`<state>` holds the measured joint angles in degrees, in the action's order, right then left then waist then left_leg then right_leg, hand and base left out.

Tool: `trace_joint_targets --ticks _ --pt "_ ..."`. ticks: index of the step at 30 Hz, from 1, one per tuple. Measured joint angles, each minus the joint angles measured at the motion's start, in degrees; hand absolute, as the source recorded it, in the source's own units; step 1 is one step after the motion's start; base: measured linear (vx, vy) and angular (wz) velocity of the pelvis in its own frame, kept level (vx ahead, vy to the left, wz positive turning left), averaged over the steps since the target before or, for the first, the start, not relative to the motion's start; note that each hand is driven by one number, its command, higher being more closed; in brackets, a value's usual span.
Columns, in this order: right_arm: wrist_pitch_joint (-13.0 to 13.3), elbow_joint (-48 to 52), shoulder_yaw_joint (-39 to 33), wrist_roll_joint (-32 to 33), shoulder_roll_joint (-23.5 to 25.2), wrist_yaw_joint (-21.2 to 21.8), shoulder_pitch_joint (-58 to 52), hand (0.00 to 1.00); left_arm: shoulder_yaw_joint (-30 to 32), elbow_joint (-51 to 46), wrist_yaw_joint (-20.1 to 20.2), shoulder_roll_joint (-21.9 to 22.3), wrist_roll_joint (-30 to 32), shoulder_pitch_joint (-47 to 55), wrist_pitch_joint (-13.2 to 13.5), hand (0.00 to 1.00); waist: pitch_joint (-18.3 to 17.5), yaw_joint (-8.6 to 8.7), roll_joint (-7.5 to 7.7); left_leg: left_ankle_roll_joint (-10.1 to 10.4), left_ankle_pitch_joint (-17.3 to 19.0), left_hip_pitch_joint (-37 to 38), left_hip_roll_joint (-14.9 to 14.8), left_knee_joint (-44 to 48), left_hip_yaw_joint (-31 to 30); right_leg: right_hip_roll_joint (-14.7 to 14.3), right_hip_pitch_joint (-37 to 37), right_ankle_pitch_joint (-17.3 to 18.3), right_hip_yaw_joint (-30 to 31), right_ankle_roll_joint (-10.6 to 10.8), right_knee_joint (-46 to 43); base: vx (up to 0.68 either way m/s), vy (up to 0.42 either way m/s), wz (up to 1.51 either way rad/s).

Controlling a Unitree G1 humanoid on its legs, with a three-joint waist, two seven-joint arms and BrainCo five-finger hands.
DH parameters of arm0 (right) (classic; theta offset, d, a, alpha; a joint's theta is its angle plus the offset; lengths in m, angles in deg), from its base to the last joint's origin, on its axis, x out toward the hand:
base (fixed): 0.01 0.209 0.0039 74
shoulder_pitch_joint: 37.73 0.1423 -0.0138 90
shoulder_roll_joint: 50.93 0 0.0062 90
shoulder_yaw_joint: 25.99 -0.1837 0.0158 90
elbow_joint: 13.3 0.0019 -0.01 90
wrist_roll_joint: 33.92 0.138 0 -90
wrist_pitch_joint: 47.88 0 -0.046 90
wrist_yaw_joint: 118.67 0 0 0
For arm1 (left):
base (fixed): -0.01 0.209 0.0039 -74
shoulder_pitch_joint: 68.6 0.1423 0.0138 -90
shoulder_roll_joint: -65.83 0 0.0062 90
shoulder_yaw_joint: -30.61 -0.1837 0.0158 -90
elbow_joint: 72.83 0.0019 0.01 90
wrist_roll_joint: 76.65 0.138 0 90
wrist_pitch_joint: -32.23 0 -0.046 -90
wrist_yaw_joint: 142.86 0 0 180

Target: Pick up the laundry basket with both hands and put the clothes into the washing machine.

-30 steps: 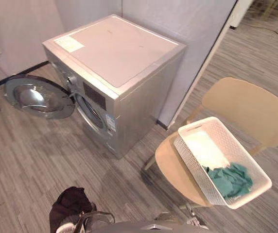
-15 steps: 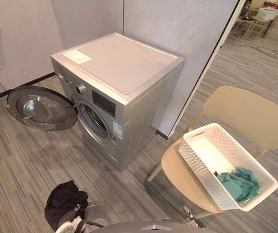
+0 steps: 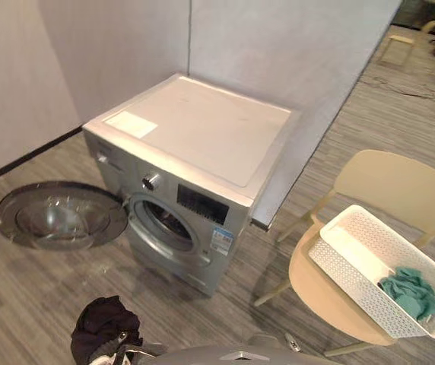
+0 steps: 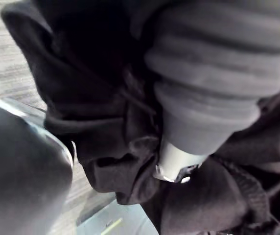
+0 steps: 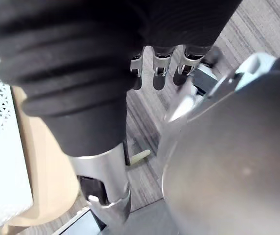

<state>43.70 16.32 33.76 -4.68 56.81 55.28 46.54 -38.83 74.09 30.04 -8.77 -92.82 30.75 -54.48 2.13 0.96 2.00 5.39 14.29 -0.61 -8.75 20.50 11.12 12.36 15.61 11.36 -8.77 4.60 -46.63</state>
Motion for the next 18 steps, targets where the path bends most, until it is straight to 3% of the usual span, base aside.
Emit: trace_joint_targets --ticks 1,2,3,7,8,9,11,12,13,15,18 --pt "-0.07 0.51 0.53 -0.01 0.08 0.08 -0.19 0.0 0.04 0.07 0.09 0.27 0.0 -0.36 0.02 1.0 0.04 -0.04 0.06 0.39 0.47 0.46 -0.15 -0.28 0.96 -1.06 -0.09 -0.06 -2.98 0.08 3.43 0.07 -0.123 -0.86" --pt "-0.03 0.84 0.84 -0.1 0.34 0.55 -0.31 0.0 0.78 0.8 0.3 0.97 0.08 -1.08 0.09 1.0 0.2 -0.56 0.04 0.27 0.89 1.96 -0.16 -1.71 3.17 -1.76 -2.64 2.0 -8.45 -1.33 11.43 0.13 -0.15 -0.89" --pt "0.01 0.87 0.6 -0.42 -0.72 0.87 0.13 0.0 0.85 2.33 0.57 1.83 0.11 -2.16 0.04 1.0 0.9 -0.78 -1.89 0.92 0.44 2.88 -1.3 -3.43 3.81 -4.15 -5.44 1.62 -9.99 -3.15 17.72 0.12 -0.117 -0.7" --pt "0.61 0.87 -2.0 -0.47 -1.56 0.92 0.18 0.0 2.6 2.18 2.53 4.38 2.41 -3.82 -0.51 1.0 3.34 0.23 -4.99 2.01 -2.63 5.83 -2.18 -6.06 2.89 -7.02 -9.23 1.38 -11.07 -4.38 22.48 0.12 -0.071 0.01" --pt "0.58 0.88 -1.9 -0.48 -1.57 0.93 0.19 0.0 3.36 2.01 2.51 4.48 2.93 -3.93 -0.52 1.0 3.62 0.08 -4.91 2.02 -2.59 5.22 -2.49 -3.12 2.75 -7.03 -10.08 1.93 -11.01 -4.19 22.75 0.09 -0.078 0.04" --pt "0.54 0.91 -1.17 -0.59 -1.63 0.94 0.04 0.0 4.39 0.62 2.47 4.76 3.0 -3.91 -0.61 1.0 4.16 -0.42 -4.11 2.19 -2.68 0.74 -4.07 9.48 2.26 -6.93 -11.97 2.63 -10.82 -4.04 23.41 0.06 -0.07 -0.01" --pt "0.65 1.03 0.29 -0.75 -2.47 0.85 -0.32 0.0 5.11 -1.52 2.48 5.52 2.91 -2.76 -0.59 1.0 4.03 -0.89 -5.13 4.08 -6.45 -5.54 -6.34 24.71 -0.43 -7.08 -14.52 3.53 -10.73 -4.16 23.26 0.08 -0.027 -0.1" --pt "0.65 1.07 0.89 -0.75 -2.69 0.84 -0.39 0.0 5.06 -1.97 2.49 5.67 2.89 -2.41 -0.58 1.0 3.93 -0.96 -5.31 4.24 -7.71 -6.79 -7.06 28.1 -0.8 -6.93 -15.23 3.73 -10.67 -4.14 23.28 0.15 0.08 -0.19" --pt "0.66 1.27 1.34 -1.04 -2.69 0.81 -0.33 0.0 4.53 -2.6 2.5 5.51 2.95 -2.18 -0.55 1.0 3.93 -0.9 -5.28 2.93 -7.86 -8.67 -8.65 32.87 0.39 -6.64 -16.29 3.88 -10.21 -4.06 23.54 0.16 0.133 -0.28" --pt "0.7 1.74 1.96 -1.62 -2.73 0.55 -0.3 0.0 4.05 -3.42 2.28 5.3 2.97 -2.01 -0.2 1.0 3.97 -1.24 -5.21 0.4 -6.04 -10.54 -10.15 33.96 2.44 -6.32 -16.58 3.8 -8.28 -3.78 24.44 0.15 0.15 -0.44" --pt "0.68 0.82 0.38 -1.47 -2.66 0.47 0.4 0.0 1.34 -2.42 1.87 3.75 2.92 -1.85 0.19 1.0 4.0 -1.12 -4.75 -0.19 -4.43 -9.8 -10.22 20.82 1.22 -4.02 -15.75 2.03 -3.33 -0.96 25.76 0.16 0.292 -0.62"
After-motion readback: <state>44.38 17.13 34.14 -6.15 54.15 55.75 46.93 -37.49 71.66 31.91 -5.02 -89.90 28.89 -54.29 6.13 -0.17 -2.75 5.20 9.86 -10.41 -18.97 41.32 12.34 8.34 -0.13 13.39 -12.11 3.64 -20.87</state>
